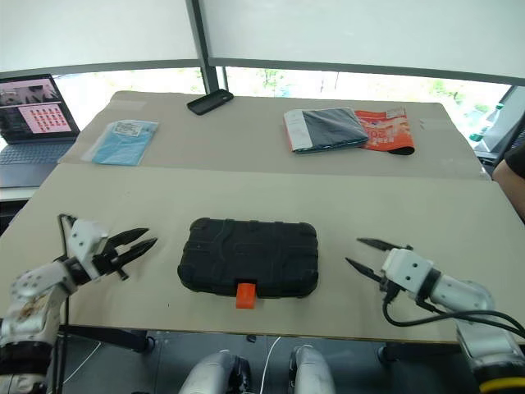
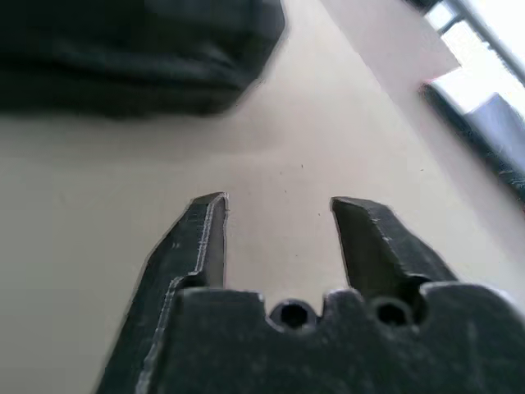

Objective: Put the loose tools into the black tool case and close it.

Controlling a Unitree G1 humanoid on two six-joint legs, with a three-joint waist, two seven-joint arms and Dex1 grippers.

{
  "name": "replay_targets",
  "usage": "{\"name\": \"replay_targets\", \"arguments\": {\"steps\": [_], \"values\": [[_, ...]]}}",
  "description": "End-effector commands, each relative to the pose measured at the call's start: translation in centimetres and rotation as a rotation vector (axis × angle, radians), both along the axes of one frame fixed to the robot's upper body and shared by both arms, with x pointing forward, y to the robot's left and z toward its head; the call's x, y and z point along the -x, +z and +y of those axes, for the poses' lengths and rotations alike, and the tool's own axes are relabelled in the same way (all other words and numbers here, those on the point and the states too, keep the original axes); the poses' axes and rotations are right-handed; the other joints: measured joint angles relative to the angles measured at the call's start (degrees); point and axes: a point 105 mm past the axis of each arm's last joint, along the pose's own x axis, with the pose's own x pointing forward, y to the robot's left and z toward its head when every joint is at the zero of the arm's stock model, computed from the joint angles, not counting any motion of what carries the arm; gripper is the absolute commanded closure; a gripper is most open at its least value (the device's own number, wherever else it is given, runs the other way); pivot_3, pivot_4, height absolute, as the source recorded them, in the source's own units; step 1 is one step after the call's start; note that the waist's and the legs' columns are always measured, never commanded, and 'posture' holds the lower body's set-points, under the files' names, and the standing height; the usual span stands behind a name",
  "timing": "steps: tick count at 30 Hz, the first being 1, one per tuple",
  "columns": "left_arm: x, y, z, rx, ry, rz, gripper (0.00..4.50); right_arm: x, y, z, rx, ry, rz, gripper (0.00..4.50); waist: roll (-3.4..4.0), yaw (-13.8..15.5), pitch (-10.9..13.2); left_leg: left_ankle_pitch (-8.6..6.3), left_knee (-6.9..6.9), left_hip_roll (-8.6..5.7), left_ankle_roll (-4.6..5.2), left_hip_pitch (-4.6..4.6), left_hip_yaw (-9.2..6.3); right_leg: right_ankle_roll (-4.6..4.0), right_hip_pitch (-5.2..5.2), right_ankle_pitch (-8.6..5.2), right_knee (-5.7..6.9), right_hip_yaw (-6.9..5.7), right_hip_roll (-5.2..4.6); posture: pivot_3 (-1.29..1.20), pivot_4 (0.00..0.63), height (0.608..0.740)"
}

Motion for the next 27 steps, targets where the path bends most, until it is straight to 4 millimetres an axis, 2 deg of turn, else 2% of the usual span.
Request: {"name": "replay_targets", "arguments": {"steps": [1, 2, 4, 7, 9, 10, 13, 17, 21, 27], "values": [[-2.2, 1.4, -2.8, -0.041, -0.119, 0.003, 4.3, 3.5, 0.4, 3.9, -0.158, 0.153, 0.199, 3.44, -0.04, 0.12, 0.01, 0.0, -0.01, 0.0, 0.0, -0.02, -0.01, 0.0, 0.01, 0.0, 0.0, -0.01, 0.01, 0.0, 0.15, 0.74], [-3.0, 1.8, -3.0, -0.05, -0.122, 0.001, 4.5, 4.4, -0.1, 4.5, -0.146, 0.187, 0.239, 3.87, -0.06, 0.23, 0.02, -0.01, 0.0, 0.0, 0.01, -0.02, -0.01, 0.01, 0.02, 0.0, -0.03, -0.02, 0.04, 0.0, 0.15, 0.74], [-4.5, 2.2, -3.4, -0.061, -0.108, -0.001, 4.5, 5.9, -1.0, 5.5, -0.111, 0.238, 0.303, 4.44, -0.1, -0.07, 0.03, -0.03, 0.01, -0.01, 0.05, -0.01, -0.01, 0.04, 0.06, 0.02, -0.05, -0.04, 0.07, 0.0, 0.15, 0.74], [-5.4, 1.3, -4.2, -0.111, -0.149, 0.05, 4.5, 6.7, -1.4, 6.8, -0.103, 0.267, 0.355, 4.49, -0.15, -0.76, 0.06, -0.26, 0.02, -0.04, 0.45, 0.04, 0.01, 0.14, 0.07, 0.07, -0.07, 0.04, 0.08, 0.0, 0.15, 0.74], [-5.5, -0.2, -4.9, -0.181, -0.211, 0.126, 4.5, 6.7, -2.2, 7.7, -0.078, 0.28, 0.389, 4.49, -0.18, -0.85, 0.07, -0.26, 0.05, -0.05, 0.45, 0.05, 0.03, 0.19, 0.05, 0.11, -0.06, 0.05, 0.1, 0.0, 0.15, 0.74], [-5.4, -0.5, -5.3, -0.214, -0.247, 0.131, 4.5, 6.2, -2.4, 8.2, -0.063, 0.279, 0.374, 4.49, -0.23, -0.84, 0.07, -0.25, 0.06, -0.05, 0.44, 0.06, 0.02, 0.19, 0.04, 0.11, -0.05, 0.04, 0.13, 0.0, 0.15, 0.74], [-6.0, -0.3, -6.1, -0.171, -0.27, 0.135, 4.5, 3.7, -2.4, 9.5, -0.099, 0.218, 0.317, 4.49, -0.37, -0.62, 0.09, -0.19, 0.17, -0.03, 0.34, -0.24, -0.01, 0.18, -0.34, 0.11, 0.08, 0.02, 0.24, 0.0, 0.15, 0.74], [-5.4, -0.9, -6.7, -0.146, -0.322, 0.125, 4.5, 1.5, -3.4, 9.8, -0.014, 0.187, 0.237, 4.49, -0.38, -0.52, 0.09, 0.0, 0.45, -0.04, 0.07, -0.59, -0.06, 0.1, -0.55, 0.14, 0.2, -0.05, 0.33, 0.0, 0.15, 0.74], [-4.7, -1.7, -6.0, -0.102, -0.289, 0.125, 4.5, -2.5, -2.7, 9.2, -0.042, 0.06, 0.139, 4.49, -0.39, -1.36, 0.09, -0.08, 0.66, -0.07, 0.21, -0.66, 0.01, 0.25, -0.52, 0.23, 0.15, 0.01, 0.33, 0.0, 0.15, 0.74], [-3.2, -0.2, -4.2, 0.099, -0.195, 0.116, 4.5, -5.6, -2.2, 9.2, -0.044, 0.021, 0.058, 4.49, -0.4, -1.96, 0.09, -0.1, 0.97, -0.06, 0.33, -0.7, 0.01, 0.45, -0.49, 0.47, 0.17, 0.08, 0.02, 0.0, 0.15, 0.74]]}}
